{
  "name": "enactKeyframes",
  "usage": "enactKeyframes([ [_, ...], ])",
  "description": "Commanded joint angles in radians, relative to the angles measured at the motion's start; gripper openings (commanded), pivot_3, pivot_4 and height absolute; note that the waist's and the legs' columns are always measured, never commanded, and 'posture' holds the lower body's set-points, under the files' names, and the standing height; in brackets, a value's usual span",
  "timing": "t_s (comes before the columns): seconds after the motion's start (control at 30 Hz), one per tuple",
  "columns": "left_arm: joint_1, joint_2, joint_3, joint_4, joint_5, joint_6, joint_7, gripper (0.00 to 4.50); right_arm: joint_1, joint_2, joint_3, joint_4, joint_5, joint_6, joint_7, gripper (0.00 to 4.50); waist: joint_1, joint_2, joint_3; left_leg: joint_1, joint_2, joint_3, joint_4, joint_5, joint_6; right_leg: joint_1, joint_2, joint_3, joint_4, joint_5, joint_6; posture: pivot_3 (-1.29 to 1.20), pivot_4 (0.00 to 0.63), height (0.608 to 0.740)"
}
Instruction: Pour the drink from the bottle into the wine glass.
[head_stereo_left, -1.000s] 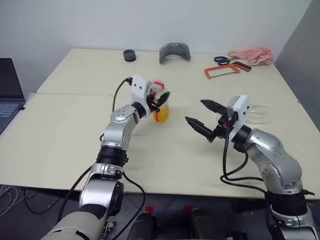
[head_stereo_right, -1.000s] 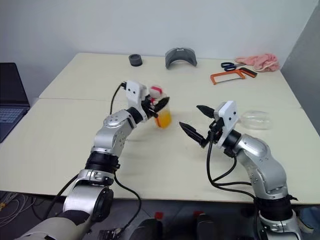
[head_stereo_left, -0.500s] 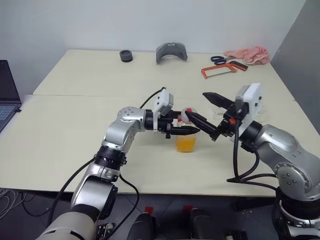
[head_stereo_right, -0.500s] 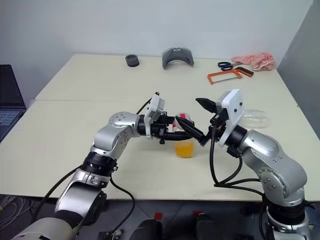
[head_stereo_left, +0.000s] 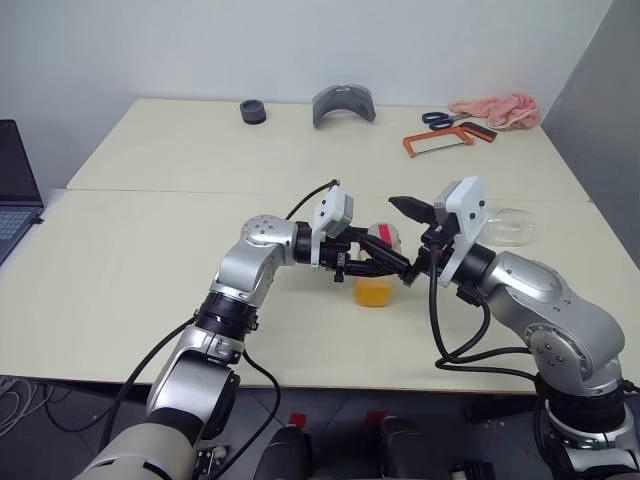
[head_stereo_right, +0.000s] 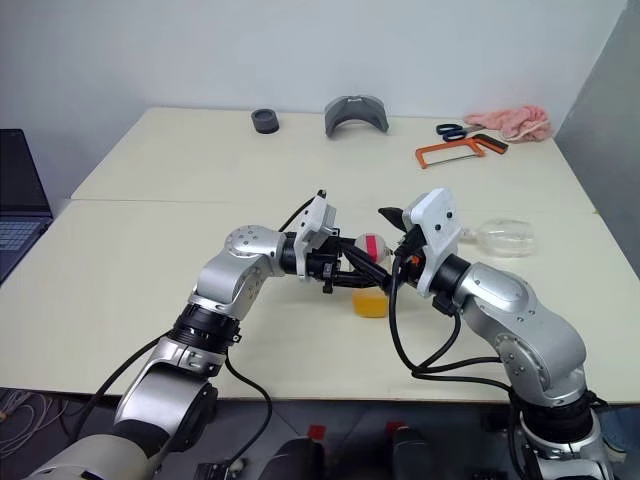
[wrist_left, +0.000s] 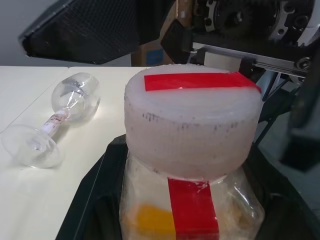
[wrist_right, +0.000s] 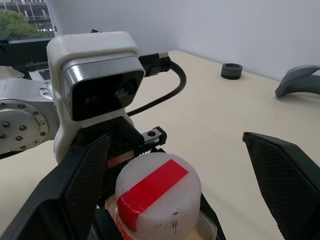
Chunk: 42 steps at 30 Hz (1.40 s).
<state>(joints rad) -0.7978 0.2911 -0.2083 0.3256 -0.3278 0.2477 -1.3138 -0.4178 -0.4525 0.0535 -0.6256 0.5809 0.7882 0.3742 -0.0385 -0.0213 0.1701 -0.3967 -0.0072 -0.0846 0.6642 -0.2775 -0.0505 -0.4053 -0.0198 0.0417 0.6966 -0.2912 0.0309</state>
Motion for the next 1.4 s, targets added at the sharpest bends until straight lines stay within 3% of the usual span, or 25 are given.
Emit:
enactKeyframes([
  [0.03,-0.028,0.003,0.028,-0.009,0.003,-0.032,0.026,2.19,0.015,-0.006,-0.005,-0.030,-0.009,-0.024,0.014,3.57,0.000,0.000,0.000,0.000,0.000,0.000,0.000,0.000,0.000,0.000,0.000,0.000,0.000,0.000,0.000,0.00,0.150,0.740],
  [0.2,-0.030,0.001,0.030,-0.003,0.006,-0.040,0.040,2.19,0.020,-0.001,0.010,-0.031,-0.024,-0.027,0.022,1.88,0.000,0.000,0.000,0.000,0.000,0.000,0.000,0.000,0.000,0.000,0.000,0.000,0.000,0.000,0.000,0.00,0.150,0.740],
  [0.4,-0.032,0.005,0.028,-0.005,0.004,-0.038,0.034,2.19,0.015,-0.008,0.026,-0.010,-0.040,-0.066,0.067,1.88,0.000,0.000,0.000,0.000,0.000,0.000,0.000,0.000,0.000,0.000,0.000,0.000,0.000,0.000,0.000,0.00,0.150,0.740],
  [0.47,-0.036,0.011,0.022,-0.004,0.002,-0.035,0.012,2.19,0.006,-0.031,0.030,0.026,-0.027,-0.119,0.168,1.88,0.000,0.000,0.000,0.000,0.000,0.000,0.000,0.000,0.000,0.000,0.000,0.000,0.000,0.000,0.000,0.00,0.150,0.740],
  [0.6,-0.054,0.031,0.002,0.005,0.008,-0.049,-0.056,2.19,-0.102,-0.168,0.062,0.219,-0.031,-0.236,0.513,1.88,-0.001,0.000,0.000,0.000,-0.001,0.002,0.000,0.000,0.000,0.000,0.001,0.000,-0.001,0.000,0.000,0.00,0.150,0.740],
  [0.77,-0.071,0.026,0.006,0.034,0.014,-0.061,-0.056,2.19,-0.187,-0.212,0.056,0.373,-0.014,-0.220,0.647,1.88,-0.003,0.000,0.000,0.000,-0.001,0.001,0.000,0.000,0.000,0.000,0.001,0.000,0.000,0.000,0.000,0.00,0.150,0.740],
  [0.83,-0.067,0.021,0.012,0.036,0.015,-0.062,-0.037,2.19,-0.168,-0.200,0.031,0.366,-0.019,-0.224,0.618,1.88,-0.001,0.000,0.000,0.000,0.000,0.000,0.000,0.000,0.000,0.000,0.001,0.000,-0.001,0.000,0.000,0.00,0.150,0.740],
  [0.97,-0.056,0.012,0.023,0.026,0.016,-0.058,0.005,2.19,-0.116,-0.161,-0.035,0.308,-0.009,-0.243,0.528,3.27,0.001,0.000,0.000,-0.001,0.001,-0.001,0.001,0.000,0.000,0.000,-0.001,-0.001,0.000,0.000,0.000,0.00,0.150,0.740],
  [1.07,-0.050,-0.009,0.039,0.037,0.039,-0.081,0.090,2.19,-0.032,-0.075,-0.117,0.111,0.034,-0.206,0.325,4.26,0.004,0.000,0.000,-0.001,0.002,-0.002,0.001,0.000,0.000,-0.001,-0.001,0.000,0.000,0.000,0.000,0.00,0.150,0.740],
  [1.23,-0.054,-0.030,0.040,0.067,0.050,-0.089,0.133,2.19,0.054,0.051,-0.057,-0.042,0.002,-0.151,0.111,4.31,0.004,0.000,0.000,-0.002,0.001,-0.007,0.001,0.000,0.000,-0.001,-0.001,0.000,0.000,0.000,0.000,0.00,0.150,0.740],
  [1.4,-0.072,-0.046,0.031,0.104,0.069,-0.108,0.144,2.19,0.102,0.130,0.050,-0.051,-0.221,-0.208,-0.082,4.31,0.004,0.000,0.000,-0.001,0.000,-0.006,0.001,0.000,0.000,-0.001,-0.001,0.000,0.000,0.000,0.000,0.00,0.150,0.740],
])
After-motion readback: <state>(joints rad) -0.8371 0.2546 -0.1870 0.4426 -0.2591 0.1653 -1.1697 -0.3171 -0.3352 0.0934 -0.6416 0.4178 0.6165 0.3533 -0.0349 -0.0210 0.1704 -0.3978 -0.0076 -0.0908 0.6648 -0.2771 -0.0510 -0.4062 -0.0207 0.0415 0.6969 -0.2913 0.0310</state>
